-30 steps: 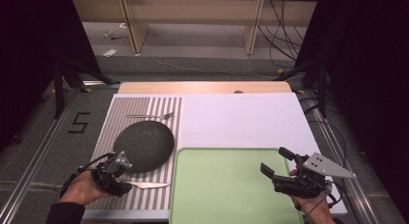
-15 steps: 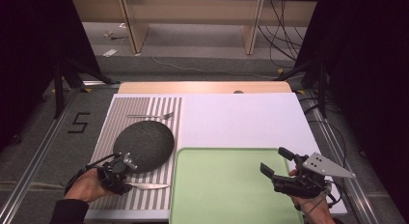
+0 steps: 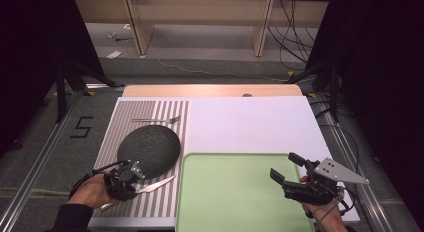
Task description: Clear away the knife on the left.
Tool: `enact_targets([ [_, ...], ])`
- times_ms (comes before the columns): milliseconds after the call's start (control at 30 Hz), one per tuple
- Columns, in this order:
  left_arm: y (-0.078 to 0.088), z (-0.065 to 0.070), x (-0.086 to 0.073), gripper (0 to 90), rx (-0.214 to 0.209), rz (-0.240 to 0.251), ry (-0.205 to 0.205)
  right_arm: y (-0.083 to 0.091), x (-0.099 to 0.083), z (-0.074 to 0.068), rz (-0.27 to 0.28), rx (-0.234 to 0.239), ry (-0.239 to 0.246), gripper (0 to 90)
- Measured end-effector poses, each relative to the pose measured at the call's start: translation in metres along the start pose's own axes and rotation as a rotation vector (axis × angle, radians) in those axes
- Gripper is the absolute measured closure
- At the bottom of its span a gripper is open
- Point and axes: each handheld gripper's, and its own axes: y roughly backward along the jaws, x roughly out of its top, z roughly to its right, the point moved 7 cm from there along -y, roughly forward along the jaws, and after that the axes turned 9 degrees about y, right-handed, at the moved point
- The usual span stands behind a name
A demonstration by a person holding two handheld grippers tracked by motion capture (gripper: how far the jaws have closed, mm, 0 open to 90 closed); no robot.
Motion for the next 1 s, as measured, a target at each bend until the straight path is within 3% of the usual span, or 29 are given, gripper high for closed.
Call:
enact_targets([
  [267,0.001,0.001,0.000,79.2,-0.004,0.002,-0.035,0.000,0.000,0.001,0.002,-0.002,-0.004,18.1],
  [500,0.008,0.009,0.001,79.3,-0.055,0.032,-0.042,0.000,0.001,0.000,0.006,0.002,-0.004,18.2],
  [667,0.029,0.010,0.007,79.4,-0.103,0.142,0.009,0.000,0.001,0.000,0.004,0.001,-0.001,18.2],
  [900,0.047,0.028,0.018,79.5,-0.187,0.227,0.057,0.000,0.001,0.000,0.006,0.001,-0.002,18.2],
  [1000,0.062,0.034,0.026,79.5,-0.218,0.303,0.102,0.001,0.001,0.000,0.007,0.002,-0.003,18.2],
])
